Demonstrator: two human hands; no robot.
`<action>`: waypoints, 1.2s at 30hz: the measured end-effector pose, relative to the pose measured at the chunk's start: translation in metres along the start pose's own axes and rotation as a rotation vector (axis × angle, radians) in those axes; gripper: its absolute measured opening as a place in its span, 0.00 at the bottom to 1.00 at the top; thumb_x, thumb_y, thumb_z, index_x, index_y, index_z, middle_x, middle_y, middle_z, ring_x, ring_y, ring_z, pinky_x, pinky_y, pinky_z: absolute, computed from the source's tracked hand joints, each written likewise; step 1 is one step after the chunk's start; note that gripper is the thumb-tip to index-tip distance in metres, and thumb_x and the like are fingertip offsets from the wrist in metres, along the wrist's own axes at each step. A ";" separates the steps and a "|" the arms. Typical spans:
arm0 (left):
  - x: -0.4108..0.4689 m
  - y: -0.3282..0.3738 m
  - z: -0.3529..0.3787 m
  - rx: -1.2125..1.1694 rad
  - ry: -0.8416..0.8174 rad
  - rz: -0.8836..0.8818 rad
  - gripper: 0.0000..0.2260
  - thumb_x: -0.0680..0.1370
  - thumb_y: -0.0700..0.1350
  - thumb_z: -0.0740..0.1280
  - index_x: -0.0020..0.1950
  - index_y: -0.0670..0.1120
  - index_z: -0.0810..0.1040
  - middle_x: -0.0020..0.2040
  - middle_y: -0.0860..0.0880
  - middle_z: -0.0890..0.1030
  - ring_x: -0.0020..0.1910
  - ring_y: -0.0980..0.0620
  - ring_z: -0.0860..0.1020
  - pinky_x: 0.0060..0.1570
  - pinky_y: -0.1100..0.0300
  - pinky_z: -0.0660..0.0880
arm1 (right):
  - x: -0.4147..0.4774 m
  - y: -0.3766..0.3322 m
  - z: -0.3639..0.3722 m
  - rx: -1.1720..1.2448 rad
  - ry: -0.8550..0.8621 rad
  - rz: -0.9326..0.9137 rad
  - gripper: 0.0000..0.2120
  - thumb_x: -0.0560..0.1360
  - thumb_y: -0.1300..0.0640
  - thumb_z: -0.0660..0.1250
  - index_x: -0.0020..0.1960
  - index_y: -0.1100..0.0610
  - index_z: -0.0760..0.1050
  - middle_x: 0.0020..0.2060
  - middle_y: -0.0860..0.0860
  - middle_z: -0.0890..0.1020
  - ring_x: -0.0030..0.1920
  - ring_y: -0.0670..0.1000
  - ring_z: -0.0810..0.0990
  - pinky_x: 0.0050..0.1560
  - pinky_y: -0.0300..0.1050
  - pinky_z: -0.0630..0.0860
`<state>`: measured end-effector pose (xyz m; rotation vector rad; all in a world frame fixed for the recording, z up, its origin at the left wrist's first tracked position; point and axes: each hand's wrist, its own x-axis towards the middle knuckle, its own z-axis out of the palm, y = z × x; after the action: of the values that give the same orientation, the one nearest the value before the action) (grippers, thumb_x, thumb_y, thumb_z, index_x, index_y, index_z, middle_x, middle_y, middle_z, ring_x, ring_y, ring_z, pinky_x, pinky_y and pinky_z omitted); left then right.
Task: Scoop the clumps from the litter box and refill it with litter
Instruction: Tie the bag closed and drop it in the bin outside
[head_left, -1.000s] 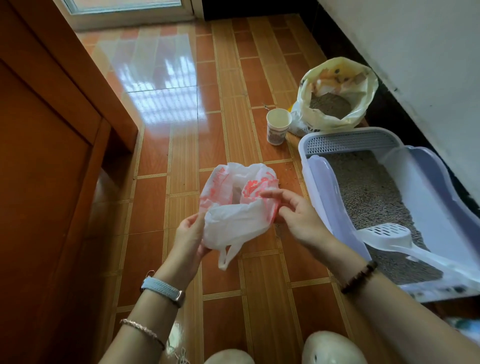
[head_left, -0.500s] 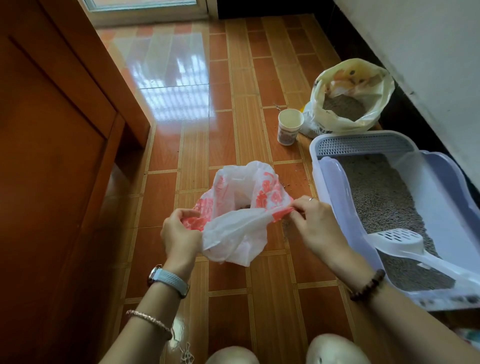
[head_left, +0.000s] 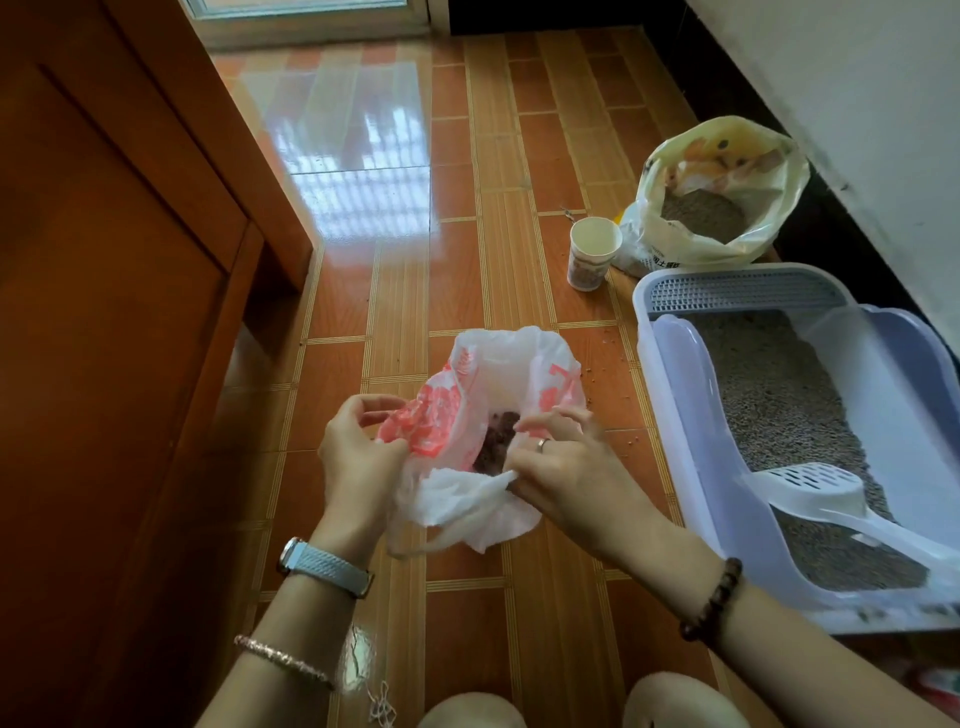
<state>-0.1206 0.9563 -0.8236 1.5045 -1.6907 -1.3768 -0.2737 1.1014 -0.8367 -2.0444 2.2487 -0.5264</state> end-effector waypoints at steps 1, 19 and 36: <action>0.002 0.000 -0.002 -0.010 0.023 0.007 0.13 0.73 0.34 0.71 0.50 0.50 0.79 0.51 0.49 0.80 0.50 0.52 0.80 0.41 0.52 0.82 | 0.002 0.000 -0.001 0.050 -0.065 0.054 0.15 0.78 0.48 0.56 0.42 0.52 0.77 0.39 0.47 0.81 0.52 0.50 0.78 0.63 0.49 0.62; -0.009 0.009 0.021 0.592 -0.256 0.957 0.23 0.72 0.49 0.74 0.65 0.51 0.73 0.64 0.55 0.76 0.70 0.56 0.68 0.76 0.45 0.52 | 0.021 -0.002 -0.009 0.850 0.051 0.502 0.14 0.81 0.54 0.61 0.37 0.55 0.72 0.29 0.49 0.74 0.31 0.43 0.71 0.34 0.39 0.67; 0.005 0.012 -0.006 0.318 -0.038 0.589 0.10 0.82 0.43 0.58 0.42 0.51 0.73 0.32 0.51 0.74 0.31 0.51 0.74 0.23 0.54 0.69 | -0.007 -0.004 0.014 0.478 0.265 0.499 0.22 0.70 0.69 0.68 0.56 0.49 0.64 0.54 0.46 0.68 0.57 0.49 0.72 0.58 0.49 0.76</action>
<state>-0.1221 0.9482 -0.8118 0.9929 -2.2189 -0.8560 -0.2654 1.1053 -0.8506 -1.1957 2.3407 -1.1863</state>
